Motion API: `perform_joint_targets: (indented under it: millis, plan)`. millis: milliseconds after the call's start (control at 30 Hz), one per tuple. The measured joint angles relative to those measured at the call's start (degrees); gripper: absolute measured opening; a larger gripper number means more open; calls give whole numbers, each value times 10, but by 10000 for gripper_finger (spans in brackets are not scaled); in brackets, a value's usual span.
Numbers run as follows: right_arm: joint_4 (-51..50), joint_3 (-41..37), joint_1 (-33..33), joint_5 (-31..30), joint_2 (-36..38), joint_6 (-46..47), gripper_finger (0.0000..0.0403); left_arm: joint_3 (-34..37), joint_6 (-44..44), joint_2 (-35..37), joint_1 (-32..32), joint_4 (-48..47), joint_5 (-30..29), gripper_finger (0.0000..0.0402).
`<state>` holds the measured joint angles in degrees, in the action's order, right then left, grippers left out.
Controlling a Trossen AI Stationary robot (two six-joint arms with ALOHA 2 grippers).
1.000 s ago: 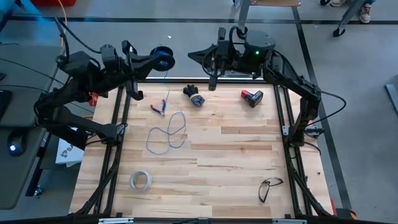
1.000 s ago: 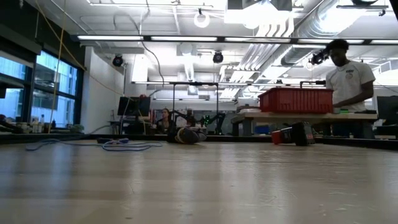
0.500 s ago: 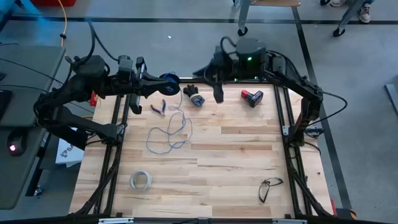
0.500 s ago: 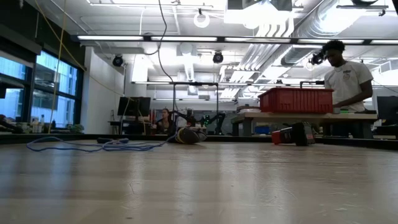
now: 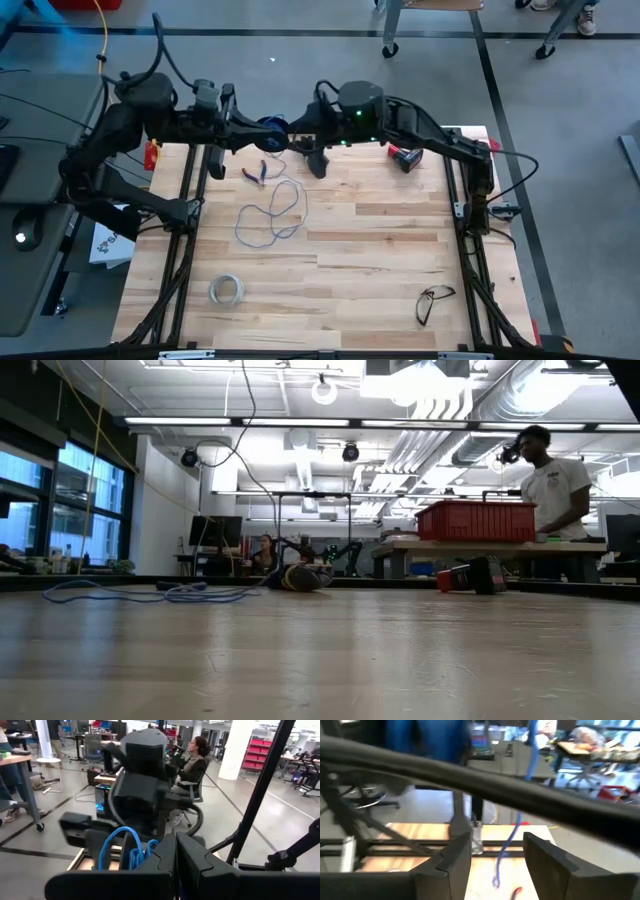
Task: Coil cords
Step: Coil the blue wire onto the black spool
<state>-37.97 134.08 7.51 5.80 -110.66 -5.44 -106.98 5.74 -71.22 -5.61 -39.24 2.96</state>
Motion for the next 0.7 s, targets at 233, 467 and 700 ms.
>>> perform_joint_targets:
  millis: [233, 467, 700]
  plan:
    - [8, 0, 0, -39, -4, -35, 172, -1, 7, -2, 0, -3, 11, 0]
    - [4, 2, -6, -51, -3, -39, 71, -1, 2, -1, 0, -7, 10, 0]
    - [-11, 9, -23, -95, 17, -70, 2, -1, 1, -1, 0, -83, 0, 0]
